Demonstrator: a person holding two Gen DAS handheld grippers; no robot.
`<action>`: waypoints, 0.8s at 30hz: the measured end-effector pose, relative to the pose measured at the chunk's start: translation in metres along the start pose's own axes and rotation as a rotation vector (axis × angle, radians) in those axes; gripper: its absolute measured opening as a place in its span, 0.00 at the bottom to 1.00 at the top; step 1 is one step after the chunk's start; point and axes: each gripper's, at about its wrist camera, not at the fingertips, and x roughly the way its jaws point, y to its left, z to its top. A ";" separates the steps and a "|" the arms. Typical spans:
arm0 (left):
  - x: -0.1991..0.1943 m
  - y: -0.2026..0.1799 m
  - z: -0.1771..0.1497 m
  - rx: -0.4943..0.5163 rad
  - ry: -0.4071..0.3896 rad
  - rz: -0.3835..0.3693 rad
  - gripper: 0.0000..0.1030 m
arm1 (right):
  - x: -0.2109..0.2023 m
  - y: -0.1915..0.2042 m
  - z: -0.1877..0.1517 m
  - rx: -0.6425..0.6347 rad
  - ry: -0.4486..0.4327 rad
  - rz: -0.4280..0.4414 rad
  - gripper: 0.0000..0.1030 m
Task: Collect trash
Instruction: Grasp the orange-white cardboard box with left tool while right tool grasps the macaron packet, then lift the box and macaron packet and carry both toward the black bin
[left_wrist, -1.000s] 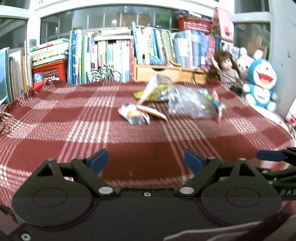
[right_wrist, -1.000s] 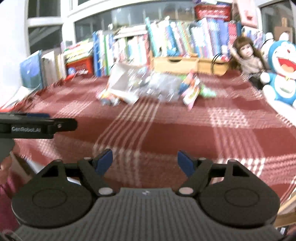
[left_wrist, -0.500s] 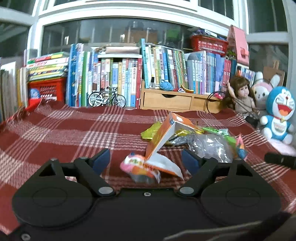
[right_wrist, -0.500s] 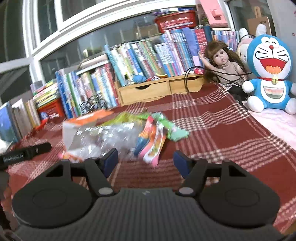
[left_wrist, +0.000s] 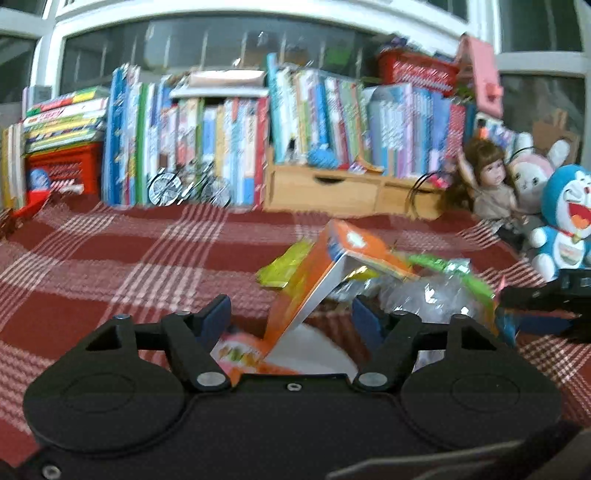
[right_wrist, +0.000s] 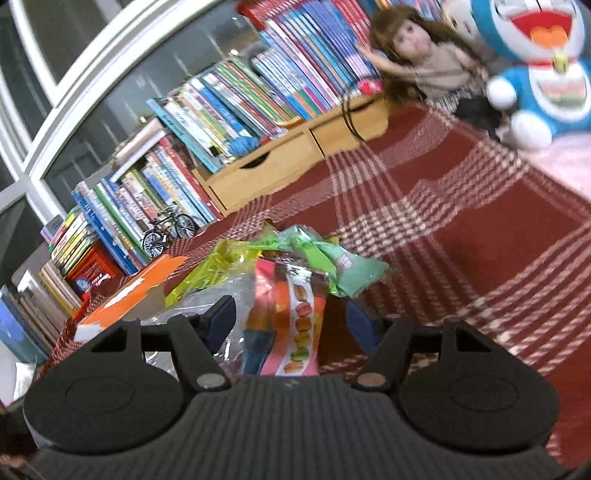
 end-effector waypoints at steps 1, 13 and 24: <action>0.002 -0.002 0.000 0.009 0.000 0.002 0.71 | 0.004 -0.003 0.000 0.025 0.010 0.007 0.74; 0.004 -0.001 0.002 -0.018 0.001 -0.026 0.10 | 0.001 0.000 -0.005 0.015 0.010 0.006 0.45; -0.045 0.003 0.020 -0.020 -0.103 -0.038 0.07 | -0.035 0.018 0.000 -0.080 -0.072 -0.009 0.44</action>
